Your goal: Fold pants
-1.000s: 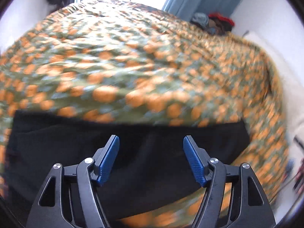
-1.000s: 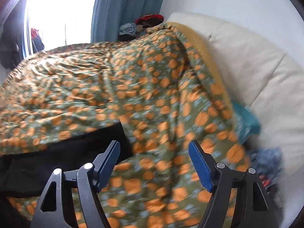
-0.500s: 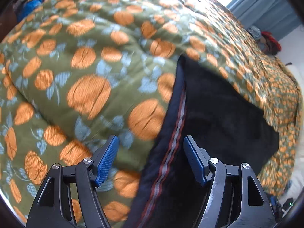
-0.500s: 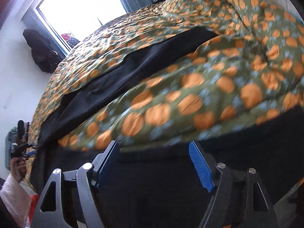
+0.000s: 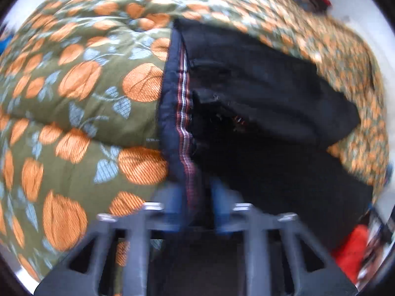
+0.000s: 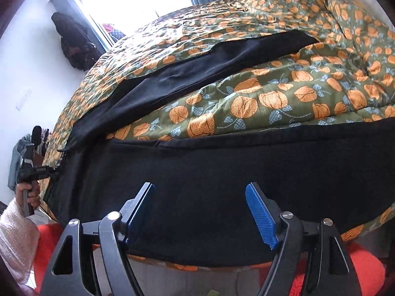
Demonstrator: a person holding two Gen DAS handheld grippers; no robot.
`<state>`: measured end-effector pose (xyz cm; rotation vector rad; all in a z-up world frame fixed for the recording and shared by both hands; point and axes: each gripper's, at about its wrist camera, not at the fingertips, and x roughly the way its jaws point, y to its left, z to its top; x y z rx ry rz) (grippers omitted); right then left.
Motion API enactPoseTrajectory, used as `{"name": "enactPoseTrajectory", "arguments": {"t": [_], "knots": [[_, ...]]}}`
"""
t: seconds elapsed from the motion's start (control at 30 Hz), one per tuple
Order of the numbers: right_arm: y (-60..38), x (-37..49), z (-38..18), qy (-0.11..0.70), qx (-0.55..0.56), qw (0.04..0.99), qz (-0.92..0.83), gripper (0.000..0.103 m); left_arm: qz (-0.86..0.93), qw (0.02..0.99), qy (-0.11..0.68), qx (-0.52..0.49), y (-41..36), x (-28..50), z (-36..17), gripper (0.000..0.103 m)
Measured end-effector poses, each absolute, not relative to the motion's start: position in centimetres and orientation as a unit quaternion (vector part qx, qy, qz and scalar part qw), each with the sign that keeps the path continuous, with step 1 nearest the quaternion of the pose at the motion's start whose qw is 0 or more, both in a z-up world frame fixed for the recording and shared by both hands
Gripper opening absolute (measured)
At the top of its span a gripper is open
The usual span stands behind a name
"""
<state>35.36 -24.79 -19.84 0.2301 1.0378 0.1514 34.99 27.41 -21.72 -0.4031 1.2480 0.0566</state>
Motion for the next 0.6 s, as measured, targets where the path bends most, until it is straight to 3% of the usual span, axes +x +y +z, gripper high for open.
{"name": "enactPoseTrajectory", "arguments": {"t": [0.1,0.23,0.6], "knots": [[-24.4,34.5,-19.3,0.487,0.095,0.866,0.065,0.075,0.092,0.813,0.56,-0.129,24.4,34.3,-18.9,0.009],[-24.3,33.6,-18.5,0.475,0.087,0.874,0.057,0.076,0.111,0.831,0.523,-0.156,25.1,32.8,-15.8,0.008],[-22.0,34.6,-19.0,0.473,0.079,0.872,0.097,0.08,0.215,0.793,0.535,-0.197,32.9,30.0,-19.7,0.011]]}}
